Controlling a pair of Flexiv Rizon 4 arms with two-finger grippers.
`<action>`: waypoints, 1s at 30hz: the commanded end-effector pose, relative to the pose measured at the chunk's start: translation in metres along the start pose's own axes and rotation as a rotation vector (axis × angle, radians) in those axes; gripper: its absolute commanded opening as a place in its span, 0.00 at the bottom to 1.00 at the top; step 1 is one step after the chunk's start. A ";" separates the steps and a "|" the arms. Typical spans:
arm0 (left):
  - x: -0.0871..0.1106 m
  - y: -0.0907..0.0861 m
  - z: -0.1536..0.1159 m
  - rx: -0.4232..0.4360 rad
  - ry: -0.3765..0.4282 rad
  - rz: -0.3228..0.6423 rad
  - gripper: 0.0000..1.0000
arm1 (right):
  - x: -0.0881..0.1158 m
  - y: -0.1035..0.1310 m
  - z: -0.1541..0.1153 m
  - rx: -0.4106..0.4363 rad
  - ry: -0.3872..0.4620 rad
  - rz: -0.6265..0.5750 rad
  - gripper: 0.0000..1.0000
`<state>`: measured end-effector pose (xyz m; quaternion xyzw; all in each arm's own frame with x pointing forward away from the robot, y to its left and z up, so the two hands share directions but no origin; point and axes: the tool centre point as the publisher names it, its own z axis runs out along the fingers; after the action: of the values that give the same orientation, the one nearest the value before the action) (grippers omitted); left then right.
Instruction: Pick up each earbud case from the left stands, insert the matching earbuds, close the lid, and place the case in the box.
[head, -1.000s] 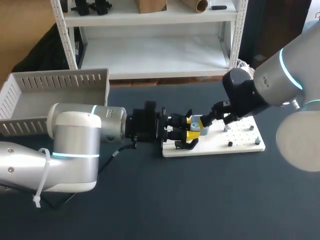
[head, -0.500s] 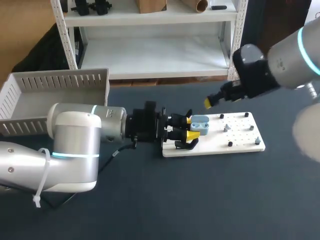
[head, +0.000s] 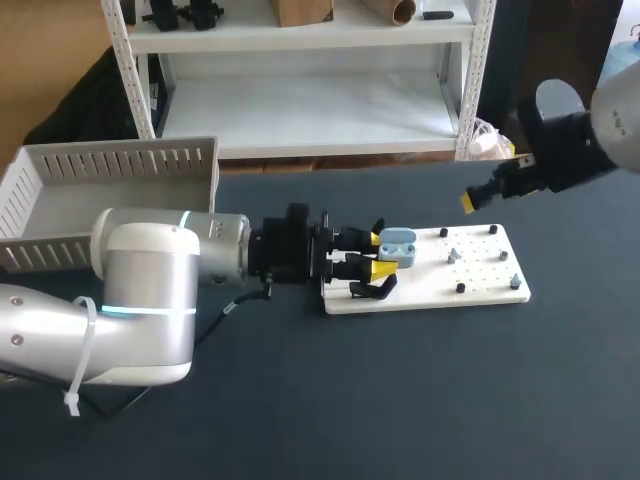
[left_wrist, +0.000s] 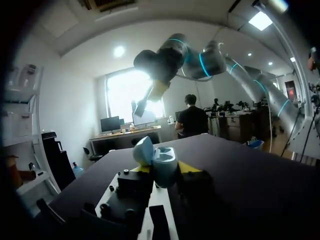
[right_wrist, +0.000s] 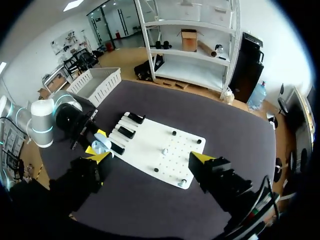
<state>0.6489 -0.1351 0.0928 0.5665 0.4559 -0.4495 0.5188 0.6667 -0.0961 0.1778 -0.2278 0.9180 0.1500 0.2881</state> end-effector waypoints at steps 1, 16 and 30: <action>0.000 -0.002 0.000 -0.008 0.002 0.002 0.00 | 0.010 -0.005 0.007 0.192 0.024 -0.027 1.00; 0.000 -0.002 0.000 -0.008 0.002 0.002 0.00 | 0.064 -0.042 0.027 0.309 0.303 0.006 0.95; 0.000 -0.002 0.000 -0.008 0.002 0.002 0.00 | 0.103 -0.041 0.045 0.333 0.393 -0.043 0.57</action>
<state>0.6485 -0.1347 0.0936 0.5665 0.4574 -0.4484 0.5185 0.6333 -0.1507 0.0813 -0.2217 0.9636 -0.0514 0.1403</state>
